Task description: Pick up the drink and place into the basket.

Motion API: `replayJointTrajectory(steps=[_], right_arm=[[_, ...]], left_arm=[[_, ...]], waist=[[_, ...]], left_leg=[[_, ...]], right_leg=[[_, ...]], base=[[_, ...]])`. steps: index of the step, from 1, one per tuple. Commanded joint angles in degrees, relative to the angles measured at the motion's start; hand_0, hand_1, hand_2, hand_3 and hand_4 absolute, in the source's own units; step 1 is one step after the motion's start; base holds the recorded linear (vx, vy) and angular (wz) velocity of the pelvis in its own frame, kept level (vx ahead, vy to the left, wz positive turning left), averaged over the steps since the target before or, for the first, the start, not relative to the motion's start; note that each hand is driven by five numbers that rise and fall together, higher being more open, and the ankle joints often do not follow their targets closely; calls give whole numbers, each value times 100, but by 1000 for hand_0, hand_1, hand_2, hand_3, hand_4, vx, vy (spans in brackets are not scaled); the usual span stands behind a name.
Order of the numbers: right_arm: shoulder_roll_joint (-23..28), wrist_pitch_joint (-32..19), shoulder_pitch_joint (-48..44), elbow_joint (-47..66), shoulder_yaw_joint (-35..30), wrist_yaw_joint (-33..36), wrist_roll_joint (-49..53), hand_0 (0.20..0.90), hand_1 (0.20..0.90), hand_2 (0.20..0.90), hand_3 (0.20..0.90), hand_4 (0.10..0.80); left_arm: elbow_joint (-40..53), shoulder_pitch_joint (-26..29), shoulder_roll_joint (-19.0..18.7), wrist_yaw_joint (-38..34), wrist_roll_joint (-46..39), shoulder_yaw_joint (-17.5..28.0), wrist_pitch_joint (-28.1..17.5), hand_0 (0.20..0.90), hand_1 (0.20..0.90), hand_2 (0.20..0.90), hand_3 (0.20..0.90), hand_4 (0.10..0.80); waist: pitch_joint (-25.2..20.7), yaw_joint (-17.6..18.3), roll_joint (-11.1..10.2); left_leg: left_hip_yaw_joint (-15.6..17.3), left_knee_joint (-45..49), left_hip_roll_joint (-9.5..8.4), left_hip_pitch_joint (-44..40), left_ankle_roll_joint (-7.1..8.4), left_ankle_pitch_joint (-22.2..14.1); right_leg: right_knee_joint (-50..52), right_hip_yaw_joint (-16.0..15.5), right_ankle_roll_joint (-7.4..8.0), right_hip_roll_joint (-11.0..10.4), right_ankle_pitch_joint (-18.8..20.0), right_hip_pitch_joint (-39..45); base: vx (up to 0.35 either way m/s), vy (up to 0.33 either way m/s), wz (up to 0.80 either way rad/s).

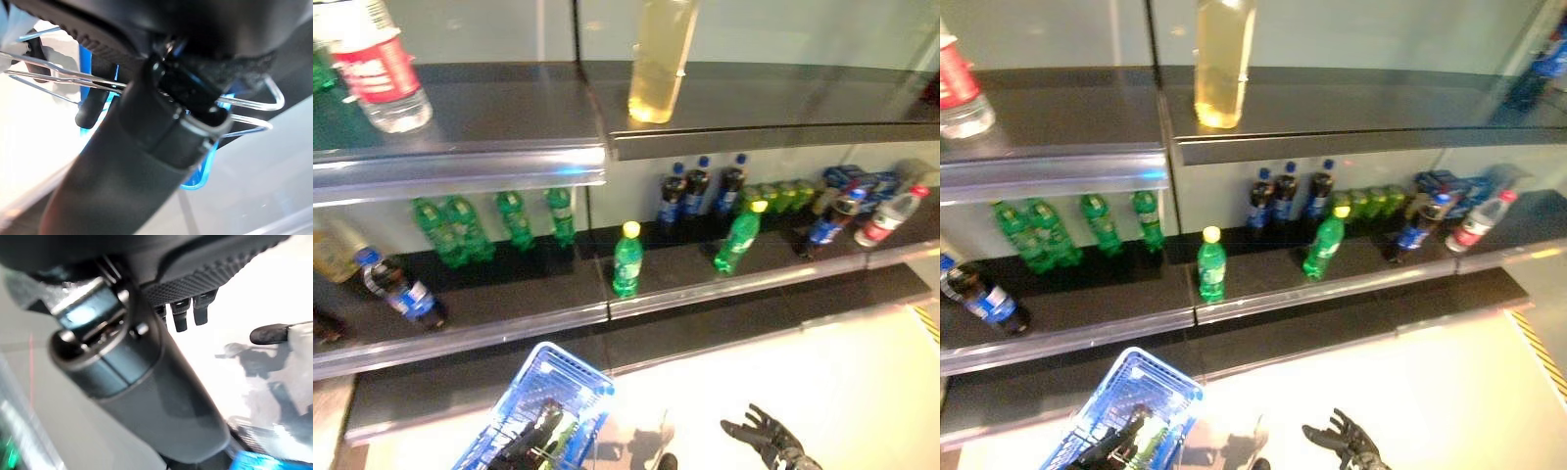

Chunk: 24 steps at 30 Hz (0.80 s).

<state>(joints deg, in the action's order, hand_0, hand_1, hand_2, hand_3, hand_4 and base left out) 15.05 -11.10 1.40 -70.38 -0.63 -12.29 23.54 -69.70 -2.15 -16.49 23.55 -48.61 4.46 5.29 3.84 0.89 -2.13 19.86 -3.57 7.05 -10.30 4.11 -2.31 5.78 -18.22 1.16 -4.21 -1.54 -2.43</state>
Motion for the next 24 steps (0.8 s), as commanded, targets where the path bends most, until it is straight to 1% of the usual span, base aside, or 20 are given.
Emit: replayJointTrajectory(steps=[1,2,3,4,5,6,7,8,9,10,11,14,16,17,19,20,21,22,23,24], right_arm=[[179,-275,-330,68,244,-124,-155,900,900,900,900,800],[179,-252,-336,111,280,-108,-160,900,900,900,900,800],[181,-230,-353,196,370,-97,-124,900,900,900,900,800],[184,-260,-363,207,417,-111,-91,900,900,900,900,800],[176,-280,-389,217,426,-117,-101,900,900,900,900,800],[183,-298,-406,224,450,-98,-89,900,900,900,900,800],[189,-313,-427,228,459,-72,-55,900,900,900,900,800],[208,-324,-449,212,448,-85,-56,900,900,900,900,800],[220,-330,-460,200,443,-95,-60,900,900,900,900,800],[259,-340,-505,156,423,-117,-29,900,900,900,900,800],[291,-354,-549,122,428,-132,-2,900,900,900,900,800],[303,-336,-570,164,519,-170,-22,900,900,900,900,800],[273,-340,-516,200,555,-183,-47,900,900,900,900,800],[242,-354,-498,212,573,-186,-110,900,900,900,900,800],[214,-348,-509,176,566,-217,-189,900,900,900,900,800],[187,-350,-508,153,548,-207,-201,900,900,900,900,800],[170,-345,-514,134,524,-217,-226,900,900,900,900,800],[157,-353,-500,122,499,-224,-247,900,900,900,900,800],[144,-377,-473,125,473,-228,-311,900,900,900,900,800],[144,-375,-468,143,443,-208,-326,900,900,900,900,800]], left_arm=[[501,461,-8,572,-151,46,-215,300,300,300,200,100],[533,466,8,556,-170,6,-212,300,300,300,200,100],[633,470,53,524,-191,-99,-231,300,300,300,200,100],[706,482,83,450,-252,-137,-231,300,300,300,200,100],[723,490,112,424,-291,-162,-257,300,300,300,200,100],[741,506,133,394,-337,-192,-252,300,300,300,200,100],[745,488,171,407,-335,-201,-271,300,300,300,200,100],[738,469,202,425,-309,-196,-296,300,300,300,200,100],[730,463,205,431,-317,-200,-303,300,300,300,200,100],[706,447,221,461,-301,-209,-299,300,300,300,200,100],[646,424,247,491,-313,-227,-332,300,300,300,200,100],[544,327,264,524,-428,-204,-407,300,300,300,200,100],[479,220,248,578,-442,-186,-447,300,300,300,200,100],[428,156,244,618,-465,-167,-484,300,300,300,200,100],[350,61,264,641,-431,-39,-538,300,300,300,200,100],[302,14,261,666,-380,3,-549,300,300,300,200,100],[262,-10,237,683,-320,53,-547,300,300,300,200,100],[214,-11,214,709,-270,103,-547,300,300,300,200,100],[174,-21,168,775,-280,137,-531,300,300,300,200,100],[177,-5,101,826,-274,186,-474,300,300,300,200,100]], waist=[[22,144,136],[67,149,111],[179,145,43],[241,143,15],[290,140,-9],[318,102,0],[345,58,30],[327,32,62],[318,26,82],[299,-4,140],[282,-61,192],[234,-193,298],[187,-280,305],[165,-319,276],[45,-389,258],[-12,-416,227],[-59,-419,201],[-93,-409,179],[-129,-409,147],[-170,-422,122]], left_leg=[[-307,993,-80,725,23,387],[-346,1369,9,894,78,554],[-418,1932,101,1163,107,740],[-434,2105,127,1283,60,740],[-448,2111,95,1315,-12,626],[-602,2035,-62,1378,-56,571],[-683,1776,-248,1379,-94,476],[-692,1492,-356,1360,-108,454],[-690,1365,-379,1364,-98,460],[-669,969,-468,1378,-63,504],[-653,593,-615,1436,-27,614],[-739,112,-832,1667,39,978],[-770,4,-941,1787,15,1087],[-903,4,-1061,1776,-49,1050],[-1010,-62,-1178,1714,-146,1018],[-1001,-111,-1232,1624,-228,951],[-986,-127,-1244,1527,-307,870],[-961,-132,-1272,1452,-354,822],[-990,-143,-1319,1359,-410,769],[-957,-143,-1335,1280,-447,718]], right_leg=[[-220,277,120,90,-239,776],[-212,312,64,115,-234,792],[-188,401,-34,152,-223,819],[-144,478,-66,168,-231,825],[-120,534,-70,174,-232,837],[-118,585,-53,202,-228,857],[-138,646,-2,243,-227,895],[-180,722,36,283,-208,893],[-205,741,47,308,-211,902],[-302,809,92,380,-215,971],[-449,921,143,440,-216,1126],[-589,1169,169,611,-255,1398],[-555,1280,171,682,-291,1556],[-522,1360,186,692,-319,1620],[-492,1497,245,738,-230,1646],[-418,1469,319,699,-156,1639],[-315,1433,367,658,-102,1586],[-196,1414,427,622,-56,1569],[-24,1372,516,553,45,1539],[266,1247,637,461,195,1465]], base=[[-19,-251,-65],[-47,-334,-72],[-45,-278,-62],[-45,-276,-60],[-16,-146,-58],[6,-105,-65],[37,-72,-57],[48,-43,-43],[103,-26,-40],[188,-22,-41],[242,-39,-45],[277,-45,-57],[318,-39,-53],[286,-35,-68],[311,-19,-111],[334,0,-115],[309,13,-88],[282,28,-54],[298,51,-45],[283,57,-53]])
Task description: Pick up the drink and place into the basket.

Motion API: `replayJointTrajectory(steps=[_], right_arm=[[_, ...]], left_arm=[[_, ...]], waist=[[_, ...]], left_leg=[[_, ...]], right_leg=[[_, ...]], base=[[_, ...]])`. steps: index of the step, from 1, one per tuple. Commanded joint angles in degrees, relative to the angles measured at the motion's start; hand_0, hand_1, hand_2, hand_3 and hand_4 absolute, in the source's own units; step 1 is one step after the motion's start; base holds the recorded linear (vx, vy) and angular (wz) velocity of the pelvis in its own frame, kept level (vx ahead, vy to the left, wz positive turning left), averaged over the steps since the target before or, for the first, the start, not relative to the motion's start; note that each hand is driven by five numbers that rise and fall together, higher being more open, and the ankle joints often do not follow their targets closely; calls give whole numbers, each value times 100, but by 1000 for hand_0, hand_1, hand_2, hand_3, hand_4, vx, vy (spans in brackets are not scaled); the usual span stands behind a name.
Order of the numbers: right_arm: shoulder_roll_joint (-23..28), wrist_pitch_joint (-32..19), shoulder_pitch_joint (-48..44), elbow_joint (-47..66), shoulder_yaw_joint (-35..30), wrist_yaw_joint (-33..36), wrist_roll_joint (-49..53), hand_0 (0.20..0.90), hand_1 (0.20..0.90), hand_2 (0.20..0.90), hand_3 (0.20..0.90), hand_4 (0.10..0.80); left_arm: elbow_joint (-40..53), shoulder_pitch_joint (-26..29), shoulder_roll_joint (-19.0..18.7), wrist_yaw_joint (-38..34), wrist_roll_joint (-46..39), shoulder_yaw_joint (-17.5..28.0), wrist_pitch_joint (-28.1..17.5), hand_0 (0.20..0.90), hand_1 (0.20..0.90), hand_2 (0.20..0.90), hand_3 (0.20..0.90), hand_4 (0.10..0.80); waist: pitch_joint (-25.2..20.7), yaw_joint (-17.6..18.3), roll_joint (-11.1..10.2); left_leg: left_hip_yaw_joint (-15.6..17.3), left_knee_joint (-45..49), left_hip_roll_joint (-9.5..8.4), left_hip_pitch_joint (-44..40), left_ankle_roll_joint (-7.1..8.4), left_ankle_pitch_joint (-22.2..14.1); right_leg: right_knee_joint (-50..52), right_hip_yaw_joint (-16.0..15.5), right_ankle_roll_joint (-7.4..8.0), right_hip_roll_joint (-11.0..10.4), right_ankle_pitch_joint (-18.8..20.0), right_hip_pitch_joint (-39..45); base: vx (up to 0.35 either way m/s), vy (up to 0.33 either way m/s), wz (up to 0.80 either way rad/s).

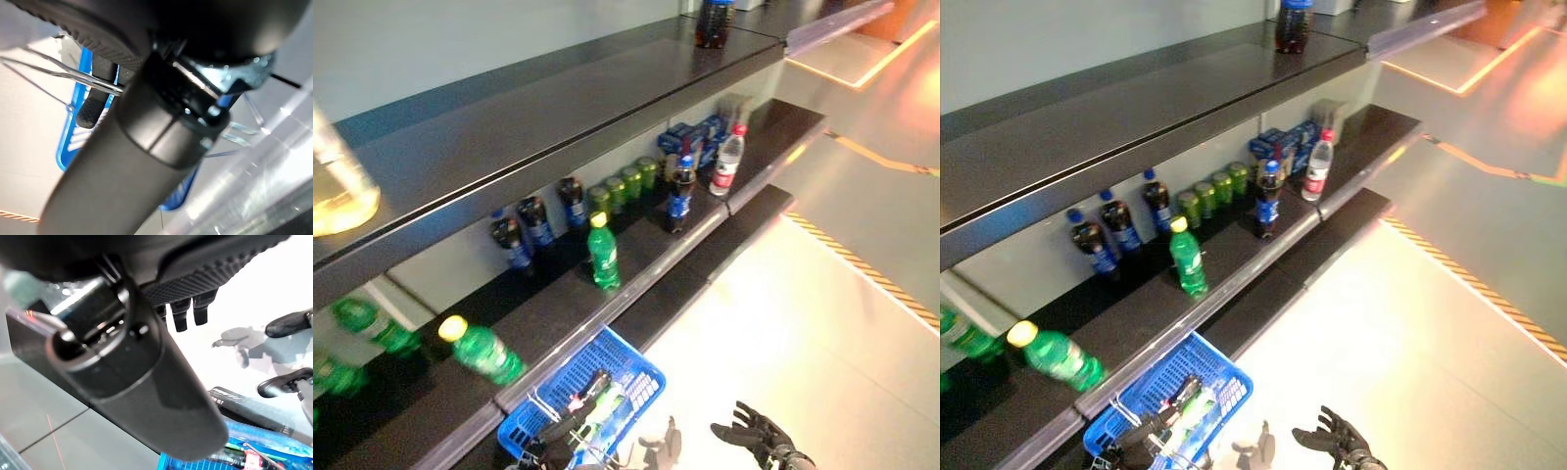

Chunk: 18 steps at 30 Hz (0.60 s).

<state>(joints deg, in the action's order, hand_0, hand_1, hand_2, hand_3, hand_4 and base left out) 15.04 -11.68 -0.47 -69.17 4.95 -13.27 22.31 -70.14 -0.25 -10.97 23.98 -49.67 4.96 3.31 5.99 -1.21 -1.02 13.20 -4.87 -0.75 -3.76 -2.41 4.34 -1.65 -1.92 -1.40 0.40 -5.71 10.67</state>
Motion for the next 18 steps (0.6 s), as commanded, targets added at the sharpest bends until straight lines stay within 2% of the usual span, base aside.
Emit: replayJointTrajectory(steps=[1,4,5,6,8,9,11,12,14,18], right_arm=[[147,-297,-289,21,-146,-87,-212,900,900,900,900,800],[141,-312,-311,-21,-257,-27,-180,900,900,900,900,800],[149,-320,-323,-45,-297,-21,-200,900,900,900,900,800],[157,-320,-345,-73,-319,-30,-228,900,900,900,900,800],[176,-335,-364,-77,-367,-12,-217,900,900,900,900,800],[188,-339,-380,-88,-399,-31,-209,900,900,900,900,800],[193,-359,-395,-99,-425,-30,-175,900,900,900,900,800],[194,-436,-405,-151,-436,1,-77,900,900,900,900,800],[185,-455,-400,-159,-433,68,-69,900,900,900,900,800],[203,-439,-404,-163,-433,113,-48,900,900,900,900,800]], left_arm=[[232,-166,-491,791,-166,158,-228,300,300,300,200,100],[235,-86,-567,806,-96,152,-171,300,300,300,200,100],[244,-69,-583,785,-107,130,-153,300,300,300,200,100],[265,-61,-597,758,-117,109,-137,300,300,300,200,100],[329,-55,-591,721,-136,64,-137,300,300,300,200,100],[352,-46,-601,720,-139,31,-145,300,300,300,200,100],[377,-14,-620,709,-129,-2,-141,300,300,300,200,100],[339,78,-658,728,-148,-66,-138,300,300,300,200,100],[295,185,-652,691,-156,-92,-131,300,300,300,200,100],[163,331,-631,705,-144,-110,-182,300,300,300,200,100]], waist=[[-403,-212,9],[-393,-204,34],[-378,-203,62],[-355,-210,109],[-302,-251,212],[-256,-258,217],[-210,-256,214],[-136,-224,172],[-80,-184,98],[-15,-70,17]], left_leg=[[-279,-13,-545,562,190,24],[-282,-13,-516,399,144,-68],[-283,-13,-488,324,141,-104],[-298,-13,-450,239,134,-145],[-253,-13,-339,89,129,-211],[-185,-13,-300,29,143,-230],[-107,-13,-255,-11,162,-251],[43,-13,-219,-62,217,-269],[141,-13,-218,-109,287,-284],[67,-13,-306,-257,274,-471]], right_leg=[[1286,-483,996,-72,764,31],[2150,-707,1229,-187,1126,-371],[2483,-778,1264,-246,1236,-534],[2787,-885,1273,-382,1315,-712],[2910,-1262,1212,-888,1305,-1031],[2836,-1416,1186,-1063,1223,-1037],[2601,-1547,1171,-1140,1196,-1008],[1975,-1714,1146,-1131,1116,-940],[1184,-1827,1122,-1124,1172,-896],[460,-1844,1131,-1161,1544,-1129]], base=[[237,57,-66],[179,53,-47],[179,75,-18],[155,75,-12],[120,51,-13],[82,1,-32],[62,-68,-43],[105,-122,-24],[108,-114,-11],[112,-104,-8]])
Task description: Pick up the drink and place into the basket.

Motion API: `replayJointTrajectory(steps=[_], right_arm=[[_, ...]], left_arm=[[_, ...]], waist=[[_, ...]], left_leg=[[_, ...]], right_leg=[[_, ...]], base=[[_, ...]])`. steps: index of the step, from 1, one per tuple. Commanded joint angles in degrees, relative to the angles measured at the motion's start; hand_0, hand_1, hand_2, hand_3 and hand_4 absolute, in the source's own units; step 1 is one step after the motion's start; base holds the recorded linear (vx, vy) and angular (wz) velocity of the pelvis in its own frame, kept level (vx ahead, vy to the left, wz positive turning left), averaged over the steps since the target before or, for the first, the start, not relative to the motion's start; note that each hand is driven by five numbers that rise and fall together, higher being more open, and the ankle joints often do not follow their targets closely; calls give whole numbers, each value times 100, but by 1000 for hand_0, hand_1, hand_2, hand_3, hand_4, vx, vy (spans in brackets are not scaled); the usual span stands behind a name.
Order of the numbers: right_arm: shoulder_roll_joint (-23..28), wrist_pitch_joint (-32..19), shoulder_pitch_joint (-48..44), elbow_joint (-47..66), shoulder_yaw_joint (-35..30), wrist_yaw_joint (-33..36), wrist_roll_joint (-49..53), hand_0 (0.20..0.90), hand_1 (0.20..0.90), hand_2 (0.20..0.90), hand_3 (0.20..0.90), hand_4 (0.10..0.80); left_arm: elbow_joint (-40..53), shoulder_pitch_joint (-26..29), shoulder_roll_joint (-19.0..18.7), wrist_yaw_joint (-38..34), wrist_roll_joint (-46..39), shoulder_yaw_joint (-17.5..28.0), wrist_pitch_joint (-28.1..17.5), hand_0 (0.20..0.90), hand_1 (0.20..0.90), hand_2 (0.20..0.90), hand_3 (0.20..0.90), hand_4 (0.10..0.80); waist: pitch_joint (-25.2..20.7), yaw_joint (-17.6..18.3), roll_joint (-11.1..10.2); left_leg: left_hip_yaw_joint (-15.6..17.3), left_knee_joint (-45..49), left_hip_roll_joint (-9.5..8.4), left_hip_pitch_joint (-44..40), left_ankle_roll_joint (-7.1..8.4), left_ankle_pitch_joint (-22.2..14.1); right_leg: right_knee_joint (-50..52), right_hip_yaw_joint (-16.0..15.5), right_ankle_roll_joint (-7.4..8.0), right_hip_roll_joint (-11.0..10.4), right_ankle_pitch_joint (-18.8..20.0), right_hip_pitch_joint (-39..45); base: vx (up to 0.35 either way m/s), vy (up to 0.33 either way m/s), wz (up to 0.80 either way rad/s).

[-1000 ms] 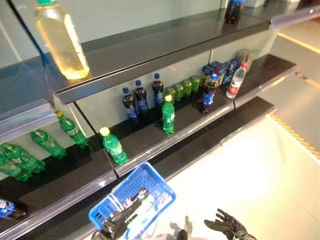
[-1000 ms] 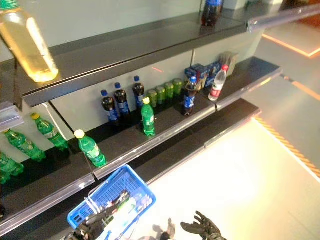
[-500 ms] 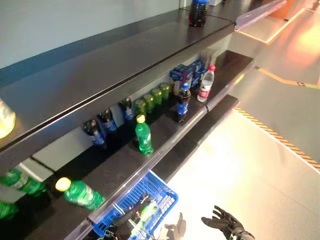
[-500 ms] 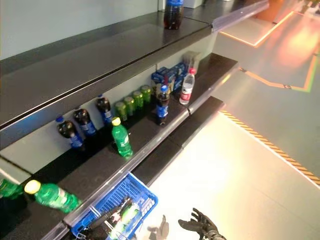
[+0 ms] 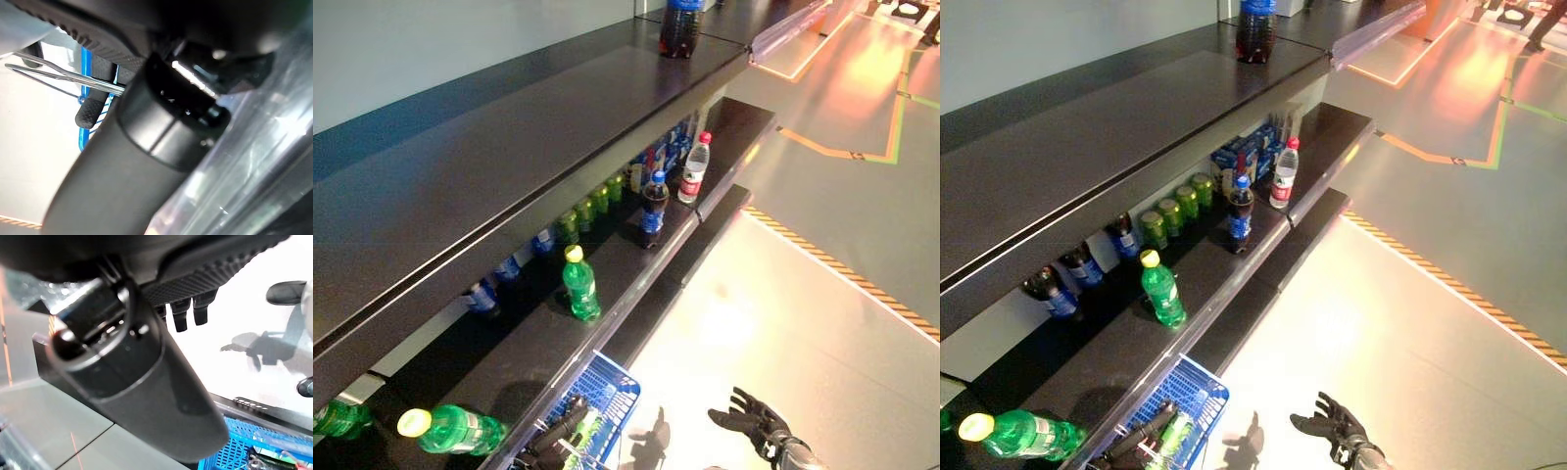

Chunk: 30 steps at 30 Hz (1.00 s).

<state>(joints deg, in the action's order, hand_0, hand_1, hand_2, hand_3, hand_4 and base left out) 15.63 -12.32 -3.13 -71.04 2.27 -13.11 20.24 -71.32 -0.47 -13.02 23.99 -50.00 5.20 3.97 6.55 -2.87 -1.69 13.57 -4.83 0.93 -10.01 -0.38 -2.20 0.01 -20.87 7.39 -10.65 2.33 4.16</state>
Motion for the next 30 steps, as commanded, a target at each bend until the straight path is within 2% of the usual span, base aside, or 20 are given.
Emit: replayJointTrajectory(steps=[1,5,8,11,13,16,19,20,21,23,24,25,26,27,30], right_arm=[[147,-357,-133,21,-170,117,183,900,900,900,900,800],[144,-270,-114,30,-226,188,313,900,900,900,900,800],[121,-247,-71,19,-275,216,309,900,900,900,900,800],[113,-354,-27,-87,-267,173,391,900,900,900,900,800],[121,-388,-37,-115,-237,140,382,900,900,900,900,800],[122,-325,-77,-129,-118,78,173,900,900,900,900,800],[163,-272,-59,-38,-16,21,57,900,900,900,900,800],[208,-276,-60,65,6,26,8,900,900,900,900,800],[217,-285,-59,81,5,41,15,900,900,900,900,800],[260,-302,-60,171,-16,147,-8,900,900,900,900,800],[309,-286,-86,209,-72,261,135,900,900,900,900,800],[312,-284,-91,209,-77,258,127,900,900,900,900,800],[322,-285,-116,184,-114,260,127,900,900,900,900,800],[340,-277,-133,148,-149,236,174,900,900,900,900,800],[348,-233,-76,109,-244,238,135,900,900,900,900,800]], left_arm=[[254,381,-440,718,-95,-152,-241,300,300,300,200,100],[150,440,-441,744,40,-254,-255,300,300,300,200,100],[85,416,-435,758,102,-268,-293,300,300,300,200,100],[-15,412,-431,800,120,-299,-344,300,300,300,200,100],[-9,391,-402,830,161,-300,-382,300,300,300,200,100],[109,267,-370,749,-108,-191,-390,300,300,300,200,100],[295,126,-255,796,-134,-127,-428,300,300,300,200,100],[489,36,-184,821,-142,-107,-405,300,300,300,200,100],[522,23,-177,830,-122,-99,-382,300,300,300,200,100],[697,-1,-178,865,-47,-128,-272,300,300,300,200,100],[795,47,-212,927,106,-196,-151,300,300,300,200,100],[796,51,-216,920,96,-204,-148,300,300,300,200,100],[783,73,-214,923,158,-205,-140,300,300,300,200,100],[701,98,-227,976,234,-208,-176,300,300,300,200,100],[606,208,-248,1044,314,-178,-30,300,300,300,200,100]], waist=[[-61,140,74],[-5,261,131],[1,319,149],[-46,445,151],[-94,478,159],[-148,450,192],[-140,295,159],[-85,176,122],[-79,161,118],[-1,76,57],[69,81,37],[73,86,34],[49,128,64],[-3,176,100],[-101,259,152]], left_leg=[[-62,-17,-520,281,52,95],[-499,-17,-597,-50,12,-115],[-633,17,-590,-197,35,-174],[-883,262,-591,-217,-15,-323],[-916,396,-546,-196,3,-397],[-907,774,-400,-152,102,-503],[-1064,1554,-292,182,314,-57],[-1009,2077,-236,499,447,271],[-979,2168,-212,570,466,320],[-434,2380,46,868,523,354],[325,2147,327,902,503,142],[370,2127,333,896,494,113],[644,1898,341,764,490,-151],[892,1648,196,631,441,-289],[1332,1404,215,578,524,-104]], right_leg=[[265,78,288,-114,916,-667],[168,180,336,-203,1106,-1118],[-126,229,331,-179,1139,-1184],[72,742,226,-70,1070,-1118],[191,886,186,30,911,-1003],[538,908,45,252,416,-827],[465,756,-181,436,179,-494],[325,611,-281,444,113,-307],[306,570,-297,443,100,-280],[224,214,-327,325,20,-126],[196,-213,-299,230,-100,9],[194,-243,-292,219,-105,16],[201,-375,-217,235,-224,86],[196,-554,-183,257,-247,87],[238,-866,-163,311,-343,190]], base=[[193,-139,1],[226,-177,14],[237,-203,10],[265,-320,52],[236,-333,95],[257,-363,83],[166,-332,36],[107,-273,42],[77,-246,62],[19,-192,80],[0,-160,90],[42,-113,112],[42,-40,104],[54,-28,119],[10,67,120]])
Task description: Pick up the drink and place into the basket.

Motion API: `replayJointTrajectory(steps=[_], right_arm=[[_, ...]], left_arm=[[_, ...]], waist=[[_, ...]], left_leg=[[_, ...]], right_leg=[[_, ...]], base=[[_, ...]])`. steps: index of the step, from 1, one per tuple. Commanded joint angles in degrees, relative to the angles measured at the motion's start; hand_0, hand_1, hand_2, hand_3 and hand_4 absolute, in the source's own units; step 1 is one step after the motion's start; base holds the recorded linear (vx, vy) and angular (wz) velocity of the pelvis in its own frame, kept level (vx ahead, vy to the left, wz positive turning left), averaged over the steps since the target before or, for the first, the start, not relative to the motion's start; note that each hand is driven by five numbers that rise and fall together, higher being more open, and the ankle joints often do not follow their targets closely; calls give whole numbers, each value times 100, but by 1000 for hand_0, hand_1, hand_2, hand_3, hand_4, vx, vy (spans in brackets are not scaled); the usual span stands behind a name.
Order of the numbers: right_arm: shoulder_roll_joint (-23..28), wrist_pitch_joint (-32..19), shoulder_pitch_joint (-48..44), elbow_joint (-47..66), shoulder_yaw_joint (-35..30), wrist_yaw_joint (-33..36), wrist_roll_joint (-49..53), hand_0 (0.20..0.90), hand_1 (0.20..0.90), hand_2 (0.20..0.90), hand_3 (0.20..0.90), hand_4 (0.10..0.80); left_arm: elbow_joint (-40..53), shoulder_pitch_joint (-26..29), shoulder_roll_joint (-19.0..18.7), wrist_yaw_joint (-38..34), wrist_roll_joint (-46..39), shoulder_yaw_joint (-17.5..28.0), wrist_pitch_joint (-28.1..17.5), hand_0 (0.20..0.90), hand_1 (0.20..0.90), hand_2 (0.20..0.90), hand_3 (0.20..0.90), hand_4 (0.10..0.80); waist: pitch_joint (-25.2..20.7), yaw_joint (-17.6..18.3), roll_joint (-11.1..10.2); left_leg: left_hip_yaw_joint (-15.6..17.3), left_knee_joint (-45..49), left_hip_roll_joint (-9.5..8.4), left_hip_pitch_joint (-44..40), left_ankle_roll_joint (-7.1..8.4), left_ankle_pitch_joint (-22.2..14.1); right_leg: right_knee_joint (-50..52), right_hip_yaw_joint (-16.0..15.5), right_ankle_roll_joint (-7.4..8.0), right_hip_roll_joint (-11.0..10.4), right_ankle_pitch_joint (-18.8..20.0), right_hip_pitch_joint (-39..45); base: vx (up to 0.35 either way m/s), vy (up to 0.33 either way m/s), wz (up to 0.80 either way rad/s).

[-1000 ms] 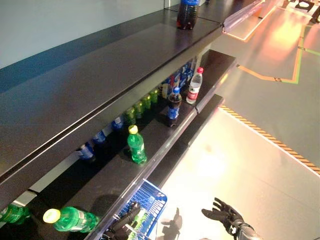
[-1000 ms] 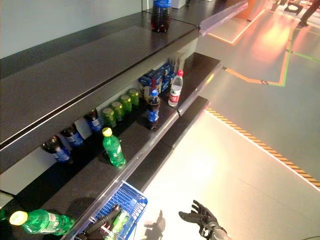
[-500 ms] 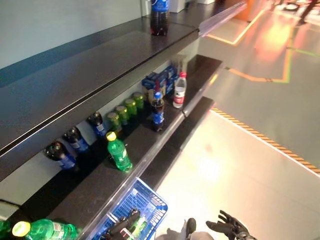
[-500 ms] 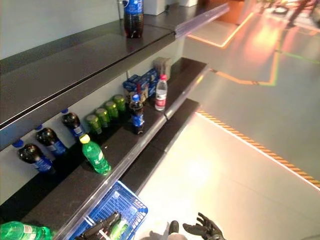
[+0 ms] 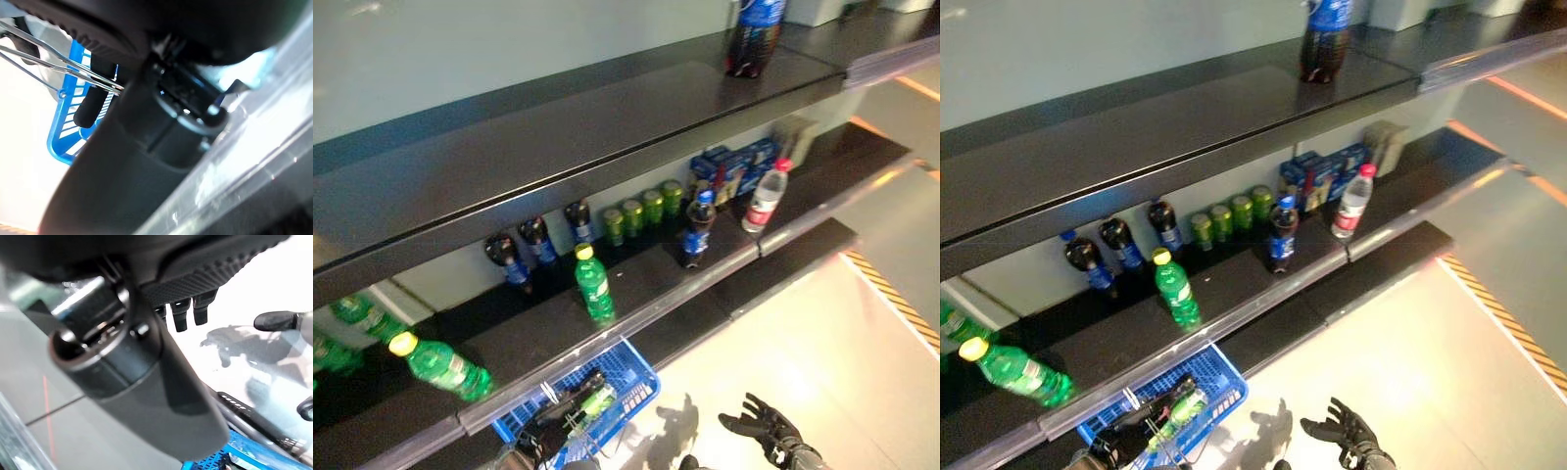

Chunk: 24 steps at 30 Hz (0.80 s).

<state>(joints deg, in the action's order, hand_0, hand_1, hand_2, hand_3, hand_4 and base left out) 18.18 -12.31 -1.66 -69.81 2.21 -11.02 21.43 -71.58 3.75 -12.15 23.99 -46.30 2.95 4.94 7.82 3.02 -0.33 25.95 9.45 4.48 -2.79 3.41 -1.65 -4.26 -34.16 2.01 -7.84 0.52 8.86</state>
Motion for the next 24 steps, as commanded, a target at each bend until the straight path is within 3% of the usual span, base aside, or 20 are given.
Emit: replayJointTrajectory(steps=[1,5,8,10,12,14,15,19,22,24], right_arm=[[63,-276,-202,-43,-253,46,41,900,900,900,900,800],[-3,-310,-192,-1,-169,16,-82,900,900,900,900,800],[3,-357,-199,16,-160,-95,31,900,900,900,900,800],[-15,-390,-177,63,-137,-157,5,900,900,900,900,800],[-46,-387,-117,121,-145,-133,33,900,900,900,900,800],[-54,-369,-71,89,-173,-59,148,900,900,900,900,800],[-54,-376,-62,49,-188,-54,189,900,900,900,900,800],[-66,-398,-46,-49,-188,97,406,900,900,900,900,800],[-78,-480,-91,-133,-221,78,528,900,900,900,900,800],[-106,-421,-167,-118,-171,51,404,900,900,900,900,800]], left_arm=[[596,-182,-330,1101,-29,-2,-123,300,300,300,200,100],[394,-145,-317,1112,-161,-98,-240,300,300,300,200,100],[286,-162,-287,1124,-171,-65,-306,300,300,300,200,100],[275,-184,-303,1069,-191,-28,-304,300,300,300,200,100],[262,-169,-361,998,-197,-32,-277,300,300,300,200,100],[305,-94,-420,928,-195,-170,-197,300,300,300,200,100],[351,-53,-427,864,-203,-244,-172,300,300,300,200,100],[371,65,-487,728,-198,-406,-135,300,300,300,200,100],[163,179,-527,760,-232,-539,-285,300,300,300,200,100],[119,141,-597,763,-328,-427,-336,300,300,300,200,100]], waist=[[-233,-318,29],[-223,-326,38],[-258,-483,16],[-280,-531,27],[-278,-482,84],[-252,-369,128],[-238,-348,160],[-225,-210,137],[-201,-70,27],[-133,-68,-63]], left_leg=[[273,-425,-154,-186,93,-137],[535,-1091,-102,-364,65,158],[318,-1327,-291,-384,-31,194],[185,-1402,-433,-397,-139,161],[-60,-1422,-590,-411,-299,108],[-408,-1415,-665,-408,-416,43],[-500,-1397,-611,-349,-444,126],[-1142,-1315,-507,-338,-366,136],[-1798,-1025,-495,-189,-382,-13],[-1851,-788,-459,-178,-373,-154]], right_leg=[[717,366,424,2,-160,-263],[814,86,436,-8,-209,-197],[1003,50,532,-57,-147,-218],[1583,101,672,-291,84,-418],[2704,485,896,-772,582,-951],[3444,1163,1000,-1044,834,-1459],[3411,1282,860,-1085,938,-1567],[2292,2194,795,-908,946,-1355],[1500,3125,727,-530,842,-1151],[1480,3200,767,-478,842,-1207]], base=[[1,180,171],[14,149,158],[33,198,58],[27,213,25],[-6,227,35],[-70,48,84],[-97,-148,133],[-28,-272,128],[27,-400,143],[0,-297,94]])
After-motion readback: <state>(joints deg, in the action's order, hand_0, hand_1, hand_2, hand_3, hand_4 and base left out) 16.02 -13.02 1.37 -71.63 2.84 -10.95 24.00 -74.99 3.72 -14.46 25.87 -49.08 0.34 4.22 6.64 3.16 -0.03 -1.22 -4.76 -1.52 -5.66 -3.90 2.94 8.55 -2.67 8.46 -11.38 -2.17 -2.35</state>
